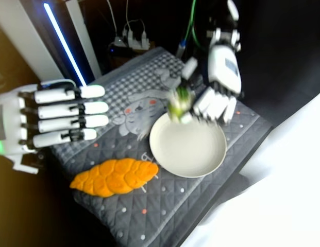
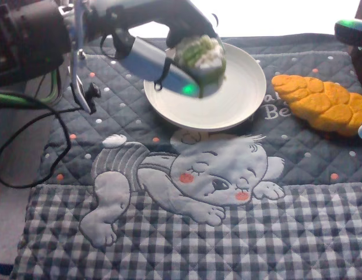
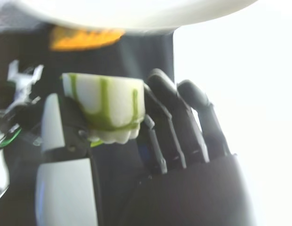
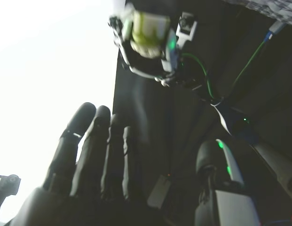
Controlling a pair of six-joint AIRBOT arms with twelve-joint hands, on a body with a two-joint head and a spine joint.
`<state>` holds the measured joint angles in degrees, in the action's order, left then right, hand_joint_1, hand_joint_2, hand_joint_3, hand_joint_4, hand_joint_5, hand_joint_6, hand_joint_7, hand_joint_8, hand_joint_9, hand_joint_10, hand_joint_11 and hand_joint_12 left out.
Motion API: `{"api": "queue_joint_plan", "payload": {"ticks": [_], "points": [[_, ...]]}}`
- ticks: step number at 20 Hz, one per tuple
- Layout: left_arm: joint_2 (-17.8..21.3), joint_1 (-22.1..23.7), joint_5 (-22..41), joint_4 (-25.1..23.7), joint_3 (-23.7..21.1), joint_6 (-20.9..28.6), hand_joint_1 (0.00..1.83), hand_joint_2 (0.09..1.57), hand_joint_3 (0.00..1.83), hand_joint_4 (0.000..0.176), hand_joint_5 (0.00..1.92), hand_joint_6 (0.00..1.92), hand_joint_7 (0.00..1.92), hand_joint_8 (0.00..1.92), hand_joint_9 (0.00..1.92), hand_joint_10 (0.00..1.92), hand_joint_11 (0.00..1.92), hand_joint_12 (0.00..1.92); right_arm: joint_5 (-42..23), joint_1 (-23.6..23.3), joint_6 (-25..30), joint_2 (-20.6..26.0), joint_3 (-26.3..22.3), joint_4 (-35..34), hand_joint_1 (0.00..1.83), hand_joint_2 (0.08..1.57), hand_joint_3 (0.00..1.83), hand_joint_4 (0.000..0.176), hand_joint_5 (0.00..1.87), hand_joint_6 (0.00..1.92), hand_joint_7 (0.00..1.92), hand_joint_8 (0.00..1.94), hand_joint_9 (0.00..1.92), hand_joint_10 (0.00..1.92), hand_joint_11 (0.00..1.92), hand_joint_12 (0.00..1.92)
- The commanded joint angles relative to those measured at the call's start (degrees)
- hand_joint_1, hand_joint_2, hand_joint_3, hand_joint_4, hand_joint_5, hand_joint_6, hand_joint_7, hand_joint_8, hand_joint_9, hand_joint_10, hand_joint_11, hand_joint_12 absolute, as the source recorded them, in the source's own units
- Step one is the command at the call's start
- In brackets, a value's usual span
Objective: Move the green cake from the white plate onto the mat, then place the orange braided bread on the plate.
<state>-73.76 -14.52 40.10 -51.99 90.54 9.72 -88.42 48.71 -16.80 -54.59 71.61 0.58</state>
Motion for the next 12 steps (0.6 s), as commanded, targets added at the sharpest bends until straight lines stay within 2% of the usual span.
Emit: {"api": "queue_joint_plan", "payload": {"ticks": [1, 2, 3, 4, 5, 6, 7, 8, 9, 10, 11, 12], "points": [[0.82, 0.74, 6.41, 3.25, -0.35, 0.52, 1.27, 1.04, 0.0, 0.0, 1.35, 0.17, 1.05, 1.05, 0.87, 1.29, 0.64, 1.83, -6.98, -0.61, 0.22, 0.5, 0.05, -2.3, 0.63, 1.1, 0.0, 0.074, 0.23, 0.0, 0.41, 0.01, 0.45, 0.01, 0.05, 1.51], [2.19, 0.64, 7.25, 2.64, -2.03, 0.59, 1.27, 1.04, 0.0, 0.0, 1.38, 0.1, 1.03, 1.07, 0.9, 1.29, 0.76, 1.78, -6.98, -0.61, 0.22, 0.5, 0.05, -2.38, 0.58, 1.11, 0.0, 0.134, 0.2, 0.0, 0.41, 0.0, 0.45, 0.01, 0.01, 1.57], [3.09, 0.46, 7.9, 2.33, -3.13, 0.63, 1.26, 1.03, 0.0, 0.0, 1.41, 0.1, 1.05, 0.98, 0.92, 1.09, 0.78, 1.6, -6.98, -0.61, 0.22, 0.51, 0.03, -2.41, 0.57, 1.13, 0.01, 0.135, 0.19, 0.0, 0.41, 0.0, 0.44, 0.0, 0.0, 1.58], [4.63, -0.23, 8.8, 2.08, -5.03, 0.64, 1.26, 1.03, 0.0, 0.0, 1.4, 0.1, 1.08, 0.95, 0.95, 0.96, 0.75, 1.43, -6.98, -0.61, 0.22, 0.51, -0.01, -2.44, 0.57, 1.14, 0.01, 0.142, 0.19, 0.0, 0.43, 0.01, 0.45, 0.01, 0.0, 1.58], [5.57, -0.8, 9.34, 1.43, -6.29, 0.64, 1.26, 1.03, 0.0, 0.0, 1.39, 0.11, 1.09, 0.94, 0.95, 0.84, 0.69, 1.3, -6.98, -0.61, 0.22, 0.51, -0.08, -2.54, 0.58, 1.14, 0.01, 0.135, 0.2, 0.0, 0.44, 0.01, 0.46, 0.01, 0.0, 1.6], [5.87, -1.31, 9.46, 1.06, -6.83, 0.64, 1.26, 1.01, 0.01, 0.022, 1.38, 0.18, 1.17, 0.76, 0.98, 0.65, 0.66, 1.14, -6.98, -0.6, 0.22, 0.5, -0.12, -2.58, 0.6, 1.12, 0.0, 0.121, 0.24, 0.01, 0.47, 0.01, 0.49, 0.01, 0.0, 1.59], [5.93, -2.37, 9.62, 0.95, -7.11, 0.62, 1.26, 1.01, 0.01, 0.041, 1.33, 0.32, 1.18, 0.71, 1.02, 0.47, 0.65, 1.06, -6.97, -0.6, 0.22, 0.48, -0.13, -2.58, 0.62, 1.1, 0.0, 0.124, 0.25, 0.01, 0.49, 0.01, 0.5, 0.01, 0.0, 1.58], [5.92, -3.51, 9.65, 0.98, -7.24, 0.63, 1.25, 1.02, 0.0, 0.054, 1.26, 0.47, 1.17, 0.72, 1.03, 0.35, 0.59, 1.02, -6.96, -0.6, 0.22, 0.44, -0.13, -2.57, 0.58, 1.09, 0.0, 0.127, 0.25, 0.0, 0.5, 0.01, 0.5, 0.01, 0.0, 1.57], [5.89, -4.44, 9.36, 0.95, -7.34, 0.63, 1.25, 1.03, 0.0, 0.054, 1.23, 0.53, 1.15, 0.74, 1.05, 0.33, 0.56, 1.1, -6.96, -0.6, 0.22, 0.44, -0.16, -2.57, 0.54, 1.09, 0.0, 0.133, 0.24, 0.0, 0.48, 0.0, 0.5, 0.01, 0.0, 1.56], [5.77, -4.91, 8.82, 0.15, -7.38, 1.18, 1.25, 1.03, 0.0, 0.05, 1.21, 0.56, 1.14, 0.77, 1.1, 0.4, 0.66, 1.25, -6.96, -0.6, 0.22, 0.45, -0.18, -2.57, 0.53, 1.08, 0.0, 0.116, 0.23, 0.0, 0.47, 0.0, 0.48, 0.0, 0.0, 1.55], [5.4, -5.03, 7.96, -1.67, -7.26, 2.39, 1.25, 1.03, 0.0, 0.051, 1.22, 0.56, 1.14, 0.76, 1.07, 0.49, 0.69, 1.28, -6.95, -0.6, 0.22, 0.45, -0.22, -2.57, 0.52, 1.08, 0.0, 0.109, 0.21, 0.0, 0.46, 0.0, 0.47, 0.0, 0.0, 1.53], [4.89, -5.29, 7.46, -3.1, -7.0, 3.53, 1.26, 1.02, 0.0, 0.043, 1.26, 0.48, 1.17, 0.72, 1.08, 0.56, 0.74, 1.28, -6.95, -0.6, 0.22, 0.45, -0.26, -2.57, 0.52, 1.09, 0.0, 0.114, 0.18, 0.0, 0.45, 0.0, 0.46, 0.0, 0.0, 1.51]]}}
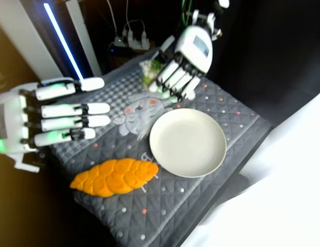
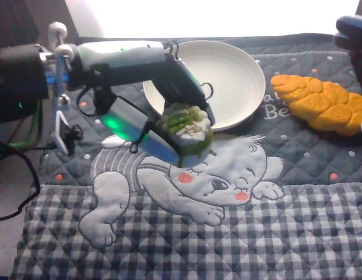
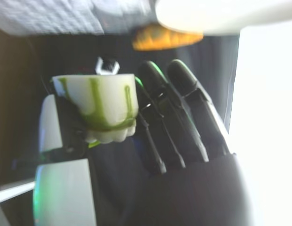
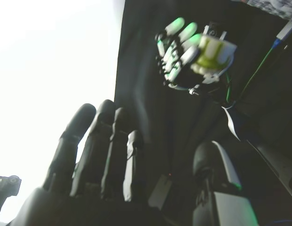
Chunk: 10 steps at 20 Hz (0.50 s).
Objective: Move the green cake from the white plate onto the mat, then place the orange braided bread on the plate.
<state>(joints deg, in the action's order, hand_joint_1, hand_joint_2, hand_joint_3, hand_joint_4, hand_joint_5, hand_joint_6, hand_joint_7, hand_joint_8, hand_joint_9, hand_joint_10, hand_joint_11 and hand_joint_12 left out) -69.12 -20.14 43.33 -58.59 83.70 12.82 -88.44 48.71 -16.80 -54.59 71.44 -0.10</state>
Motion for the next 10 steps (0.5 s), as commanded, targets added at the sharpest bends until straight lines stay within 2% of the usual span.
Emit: {"api": "queue_joint_plan", "payload": {"ticks": [1, 2, 3, 4, 5, 6, 8, 9, 10], "points": [[-0.21, 0.12, 3.79, 2.3, 0.05, 1.17, 1.26, 1.01, 0.0, 0.042, 1.29, 0.42, 1.18, 0.71, 1.07, 0.62, 0.73, 1.31, -6.92, -0.6, 0.22, 0.44, -0.13, -1.89, 0.49, 1.1, 0.0, 0.114, 0.14, 0.0, 0.42, 0.0, 0.45, 0.0, 0.0, 1.53], [-0.57, -0.18, 3.26, 1.53, 0.2, 1.57, 1.26, 1.01, 0.0, 0.046, 1.29, 0.45, 1.18, 0.68, 1.04, 0.58, 0.7, 1.24, -6.91, -0.6, 0.22, 0.41, -0.16, -1.88, 0.52, 1.08, 0.0, 0.128, 0.15, 0.01, 0.45, 0.01, 0.47, 0.01, 0.0, 1.53], [-0.81, -0.48, 2.95, 1.19, 0.39, 1.85, 1.26, 1.02, 0.0, 0.044, 1.29, 0.46, 1.16, 0.7, 1.02, 0.56, 0.62, 1.25, -6.91, -0.6, 0.22, 0.4, -0.17, -1.88, 0.55, 1.07, 0.0, 0.112, 0.19, 0.02, 0.45, 0.01, 0.47, 0.01, 0.0, 1.52], [-1.18, -1.13, 2.72, 1.01, 0.73, 2.7, 1.26, 1.02, 0.0, 0.047, 1.28, 0.48, 1.16, 0.69, 1.03, 0.53, 0.61, 1.22, -6.91, -0.6, 0.22, 0.39, -0.19, -1.88, 0.59, 1.06, 0.0, 0.056, 0.3, 0.03, 0.45, 0.0, 0.45, 0.0, 0.0, 1.5], [-1.59, -1.78, 2.72, 0.96, 1.24, 3.6, 1.26, 1.01, 0.0, 0.045, 1.29, 0.46, 1.17, 0.67, 1.05, 0.47, 0.63, 1.17, -6.91, -0.6, 0.22, 0.39, -0.19, -1.88, 0.58, 1.04, 0.0, 0.029, 0.37, 0.02, 0.46, 0.0, 0.46, 0.0, 0.0, 1.5], [-2.12, -2.47, 2.75, 0.74, 1.86, 4.62, 1.26, 1.01, 0.0, 0.037, 1.3, 0.42, 1.16, 0.7, 1.06, 0.44, 0.61, 1.17, -6.91, -0.6, 0.22, 0.39, -0.19, -1.88, 0.53, 1.05, 0.0, 0.058, 0.37, 0.01, 0.47, 0.0, 0.47, 0.01, 0.02, 1.51], [-3.22, -3.93, 2.51, -0.28, 3.13, 6.83, 1.26, 1.02, 0.0, 0.03, 1.31, 0.38, 1.14, 0.75, 1.05, 0.44, 0.61, 1.22, -6.9, -0.6, 0.22, 0.36, -0.19, -1.88, 0.57, 1.06, 0.0, 0.056, 0.44, 0.03, 0.48, 0.01, 0.46, 0.0, 0.0, 1.5], [-3.4, -4.19, 2.24, -0.75, 3.33, 7.4, 1.26, 1.02, 0.0, 0.024, 1.32, 0.35, 1.13, 0.79, 1.05, 0.49, 0.61, 1.26, -6.9, -0.6, 0.22, 0.33, -0.22, -1.88, 0.59, 1.06, 0.0, 0.031, 0.44, 0.02, 0.48, 0.0, 0.46, 0.0, 0.0, 1.48], [-3.4, -4.3, 1.99, -0.86, 3.31, 7.42, 1.26, 1.02, 0.0, 0.021, 1.32, 0.33, 1.14, 0.79, 1.04, 0.54, 0.64, 1.25, -6.91, -0.6, 0.22, 0.32, -0.25, -1.88, 0.66, 1.04, 0.0, 0.02, 0.43, 0.01, 0.48, 0.0, 0.47, 0.0, 0.0, 1.47]]}}
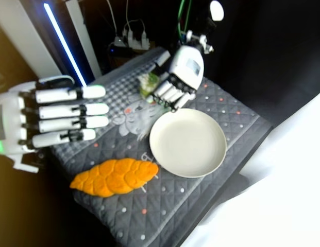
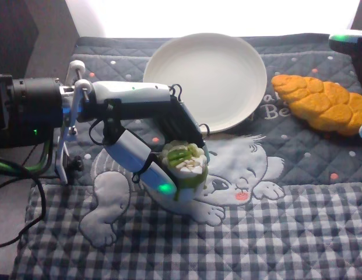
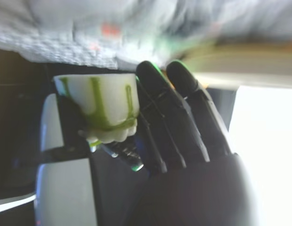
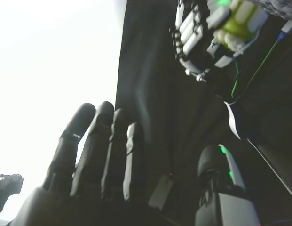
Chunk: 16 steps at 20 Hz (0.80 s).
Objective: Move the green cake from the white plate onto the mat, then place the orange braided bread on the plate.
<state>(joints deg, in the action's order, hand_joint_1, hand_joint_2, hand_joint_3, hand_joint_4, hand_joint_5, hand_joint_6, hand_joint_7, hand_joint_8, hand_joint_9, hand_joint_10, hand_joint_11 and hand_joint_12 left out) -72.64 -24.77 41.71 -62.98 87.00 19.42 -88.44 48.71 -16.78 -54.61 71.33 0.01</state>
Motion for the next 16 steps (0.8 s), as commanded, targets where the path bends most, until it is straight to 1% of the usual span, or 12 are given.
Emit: {"api": "queue_joint_plan", "payload": {"ticks": [1, 3, 4, 5, 6, 7, 8, 9, 10, 13, 14, 16], "points": [[0.12, 0.23, 3.49, 3.53, 0.02, 0.82, 1.26, 1.02, 0.0, 0.018, 1.33, 0.31, 1.14, 0.8, 1.03, 0.57, 0.63, 1.27, -6.91, -0.6, 0.19, 0.34, -0.15, -1.99, 0.69, 1.05, 0.0, 0.051, 0.4, 0.0, 0.48, 0.0, 0.47, 0.0, 0.0, 1.48], [0.13, 0.01, 3.42, 3.54, 0.1, 0.83, 1.27, 1.01, 0.0, 0.001, 1.38, 0.19, 1.14, 0.82, 0.99, 0.63, 0.64, 1.31, -6.9, -0.6, 0.19, 0.33, -0.15, -1.96, 0.61, 1.07, 0.0, 0.053, 0.44, 0.02, 0.49, 0.0, 0.47, 0.0, 0.0, 1.47], [0.16, -0.06, 3.42, 3.58, 0.11, 0.83, 1.27, 1.01, 0.0, 0.0, 1.4, 0.13, 1.13, 0.85, 0.97, 0.66, 0.64, 1.32, -6.9, -0.6, 0.19, 0.33, -0.15, -1.96, 0.56, 1.08, 0.0, 0.091, 0.44, 0.01, 0.49, 0.0, 0.48, 0.0, 0.0, 1.49], [0.23, -0.13, 3.53, 3.83, 0.09, 0.84, 1.27, 1.01, 0.0, 0.0, 1.4, 0.13, 1.13, 0.85, 0.96, 0.65, 0.64, 1.3, -6.9, -0.6, 0.19, 0.33, -0.15, -1.96, 0.6, 1.05, 0.0, 0.058, 0.48, 0.01, 0.52, 0.0, 0.49, 0.01, 0.02, 1.48], [0.35, -0.2, 3.77, 4.14, 0.08, 0.85, 1.21, 0.98, 0.01, 0.0, 1.39, 0.21, 1.02, 0.52, 0.9, 0.63, 0.57, 1.27, -6.9, -0.6, 0.19, 0.33, -0.15, -1.96, 0.65, 1.04, 0.0, 0.042, 0.43, 0.0, 0.49, 0.0, 0.48, 0.0, 0.0, 1.5], [0.51, -0.24, 4.01, 4.29, -0.02, 0.88, 1.16, 0.99, 0.01, 0.0, 1.28, 0.44, 1.0, 0.27, 0.85, 0.54, 0.49, 1.22, -6.89, -0.6, 0.19, 0.33, -0.15, -1.96, 0.65, 1.03, 0.0, 0.036, 0.4, 0.0, 0.5, 0.0, 0.48, 0.0, 0.0, 1.52], [0.83, -0.24, 4.33, 4.4, -0.3, 0.89, 1.12, 0.82, 0.0, 0.0, 0.87, 0.05, 0.88, 0.06, 0.75, 0.26, 0.36, 1.02, -6.89, -0.6, 0.19, 0.33, -0.14, -1.96, 0.63, 1.05, 0.0, 0.034, 0.42, 0.01, 0.48, 0.0, 0.46, 0.0, 0.0, 1.51], [0.99, -0.23, 4.55, 4.52, -0.47, 0.89, 1.09, 0.78, 0.0, 0.0, 0.74, 0.01, 0.79, 0.01, 0.71, 0.15, 0.32, 0.96, -6.88, -0.6, 0.19, 0.33, -0.13, -1.96, 0.69, 1.04, 0.0, 0.03, 0.46, 0.02, 0.5, 0.01, 0.47, 0.01, 0.0, 1.51], [1.24, -0.22, 4.86, 4.7, -0.75, 0.89, 1.06, 0.76, 0.0, 0.0, 0.67, 0.0, 0.74, 0.0, 0.71, 0.08, 0.31, 0.95, -6.86, -0.6, 0.19, 0.33, -0.12, -1.96, 0.56, 1.11, 0.02, 0.0, 0.47, 0.02, 0.52, 0.01, 0.49, 0.01, 0.0, 1.51], [2.14, -0.13, 5.83, 5.48, -1.54, 0.86, 1.04, 0.72, 0.0, 0.0, 0.55, 0.0, 0.63, 0.0, 0.67, 0.03, 0.25, 1.04, -6.75, -0.6, 0.19, 0.33, -0.11, -1.96, 0.53, 1.12, 0.01, 0.0, 0.44, 0.0, 0.46, 0.0, 0.43, 0.0, 0.0, 1.45], [2.6, -0.1, 6.4, 6.26, -1.84, 0.56, 1.03, 0.71, 0.0, 0.0, 0.52, 0.0, 0.6, 0.0, 0.66, 0.02, 0.25, 1.14, -6.53, -0.6, 0.19, 0.34, -0.04, -1.95, 0.58, 1.1, 0.0, 0.004, 0.4, 0.0, 0.43, 0.0, 0.4, 0.0, 0.0, 1.45], [3.53, -0.1, 7.47, 7.99, -2.66, -0.64, 1.06, 0.71, 0.0, 0.0, 0.51, 0.0, 0.59, 0.0, 0.67, 0.03, 0.33, 1.22, -5.85, -0.6, 0.19, 0.4, 0.19, -1.88, 0.56, 1.05, 0.0, 0.078, 0.39, 0.0, 0.55, 0.01, 0.51, 0.02, 0.0, 1.52]]}}
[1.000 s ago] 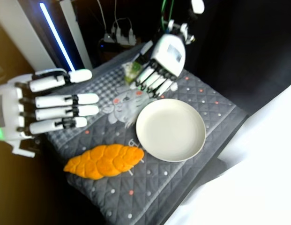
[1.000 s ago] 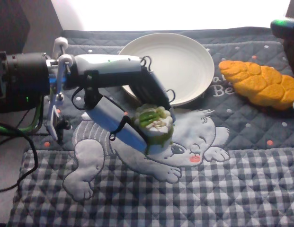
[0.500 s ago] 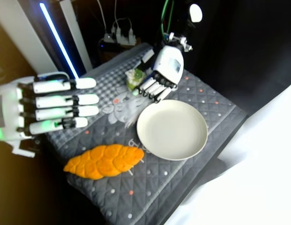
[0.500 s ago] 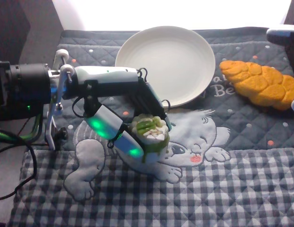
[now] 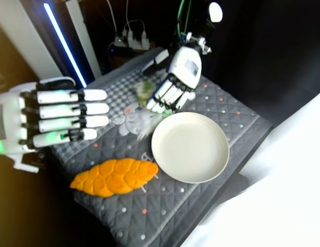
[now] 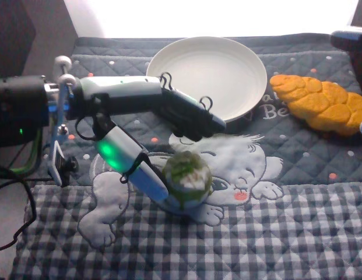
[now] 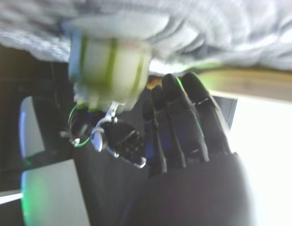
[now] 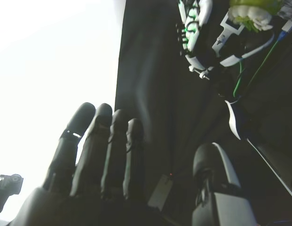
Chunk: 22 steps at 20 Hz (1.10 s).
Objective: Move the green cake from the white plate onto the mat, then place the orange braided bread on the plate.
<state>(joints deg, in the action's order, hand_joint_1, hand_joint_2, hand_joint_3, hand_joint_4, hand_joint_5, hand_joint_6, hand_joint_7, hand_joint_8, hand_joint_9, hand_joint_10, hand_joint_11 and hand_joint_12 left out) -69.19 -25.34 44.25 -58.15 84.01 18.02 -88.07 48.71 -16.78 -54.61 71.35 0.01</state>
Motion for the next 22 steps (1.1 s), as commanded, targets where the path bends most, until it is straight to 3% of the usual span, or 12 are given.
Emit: {"api": "queue_joint_plan", "payload": {"ticks": [1, 3, 4, 5, 6, 8, 10, 13, 17, 18, 20, 22], "points": [[0.75, 0.47, 5.45, 4.33, -0.3, -0.38, 1.06, 0.71, 0.0, 0.0, 0.51, 0.0, 0.59, 0.0, 0.67, 0.03, 0.33, 1.22, -5.83, -0.6, 0.19, 0.46, 0.31, -1.87, 0.56, 1.05, 0.0, 0.078, 0.39, 0.0, 0.55, 0.01, 0.51, 0.02, 0.0, 1.52], [2.45, 0.44, 6.91, 7.16, -1.76, -2.89, 1.09, 0.73, 0.0, 0.0, 0.53, 0.01, 0.63, 0.02, 0.69, 0.06, 0.28, 1.27, -5.1, -0.61, 0.19, 0.64, 0.77, -1.91, 0.6, 1.13, 0.01, 0.128, 0.26, 0.0, 0.48, 0.0, 0.48, 0.0, 0.0, 1.55], [3.49, 0.43, 8.06, 9.11, -2.75, -4.64, 1.12, 0.73, 0.0, 0.0, 0.55, 0.0, 0.65, 0.02, 0.63, 0.25, 0.27, 1.26, -4.78, -0.61, 0.19, 0.91, 1.03, -1.95, 0.61, 1.11, 0.0, 0.157, 0.27, 0.0, 0.51, 0.01, 0.51, 0.01, 0.0, 1.59], [4.11, 0.42, 8.63, 10.17, -3.33, -5.63, 1.2, 0.72, 0.0, 0.0, 0.56, 0.0, 0.65, 0.02, 0.51, 0.58, 0.27, 1.28, -4.55, -0.63, 0.19, 1.16, 1.16, -1.96, 0.56, 1.13, 0.0, 0.156, 0.29, 0.01, 0.52, 0.0, 0.56, 0.02, 0.08, 1.59], [4.82, 0.42, 9.22, 11.51, -3.97, -7.08, 1.2, 0.72, 0.0, 0.0, 0.56, 0.0, 0.65, 0.02, 0.51, 0.58, 0.27, 1.28, -4.2, -0.63, 0.19, 1.6, 1.29, -1.98, 0.56, 1.13, 0.0, 0.156, 0.29, 0.01, 0.52, 0.0, 0.56, 0.02, 0.08, 1.59], [6.09, 0.37, 10.3, 14.65, -5.01, -10.59, 1.15, 0.82, 0.0, 0.0, 0.55, 0.0, 0.61, 0.01, 0.33, 0.91, 0.2, 1.43, -2.95, -0.67, 0.15, 2.73, 1.84, -2.31, 0.65, 0.99, 0.0, 0.146, 0.27, 0.0, 0.53, 0.0, 0.62, 0.01, 0.15, 1.52], [7.88, -0.18, 11.16, 18.75, -6.43, -15.39, 1.11, 0.81, 0.0, 0.0, 0.53, 0.0, 0.58, 0.0, 0.35, 0.8, 0.17, 1.47, -0.36, -0.87, -0.31, 3.19, 2.97, -2.61, 0.74, 1.03, 0.0, 0.126, 0.3, 0.01, 0.53, 0.0, 0.63, 0.01, 0.19, 1.47], [10.26, -2.77, 14.28, 27.55, -8.46, -23.76, 1.15, 0.72, 0.0, 0.0, 0.43, 0.0, 0.53, 0.0, 0.39, 0.46, 0.06, 1.35, 3.86, -2.48, -0.33, 3.43, 4.83, -2.52, 0.8, 0.93, 0.0, 0.163, 0.27, 0.0, 0.36, 0.0, 0.54, 0.01, 0.32, 1.14], [17.1, -11.15, 23.47, 42.92, -13.45, -34.16, 1.04, 0.69, 0.0, 0.0, 0.51, 0.01, 0.51, 0.0, 0.52, 0.27, 0.33, 1.33, 24.86, -22.44, -0.47, 0.16, 6.89, 14.29, 0.69, 0.9, 0.0, 0.163, 0.26, 0.0, 0.45, 0.0, 0.56, 0.0, 0.3, 0.8], [18.66, -13.94, 26.68, 46.69, -14.64, -36.16, 0.82, 0.86, 0.03, 0.0, 0.47, 0.0, 0.49, 0.0, 0.52, 0.22, 0.26, 1.44, 29.1, -26.11, -0.47, -1.16, 7.71, 17.79, 0.65, 0.87, 0.0, 0.167, 0.24, 0.0, 0.48, 0.01, 0.56, 0.0, 0.28, 0.77], [19.39, -17.15, 30.48, 51.4, -15.09, -38.15, 0.6, 0.89, 0.01, 0.0, 0.4, 0.0, 0.5, 0.0, 0.49, 0.15, 0.13, 1.48, 33.34, -27.35, -0.47, -1.79, 8.74, 19.25, 0.6, 0.82, 0.0, 0.176, 0.22, 0.0, 0.52, 0.0, 0.56, 0.0, 0.14, 0.84], [19.68, -18.0, 31.87, 53.14, -15.25, -39.19, 0.74, 0.75, 0.0, 0.0, 0.3, 0.0, 0.44, 0.0, 0.45, 0.06, 0.06, 1.42, 35.07, -27.35, -0.46, -1.8, 9.25, 19.72, 0.57, 0.77, 0.0, 0.176, 0.25, 0.0, 0.49, 0.0, 0.43, 0.0, 0.01, 0.69]]}}
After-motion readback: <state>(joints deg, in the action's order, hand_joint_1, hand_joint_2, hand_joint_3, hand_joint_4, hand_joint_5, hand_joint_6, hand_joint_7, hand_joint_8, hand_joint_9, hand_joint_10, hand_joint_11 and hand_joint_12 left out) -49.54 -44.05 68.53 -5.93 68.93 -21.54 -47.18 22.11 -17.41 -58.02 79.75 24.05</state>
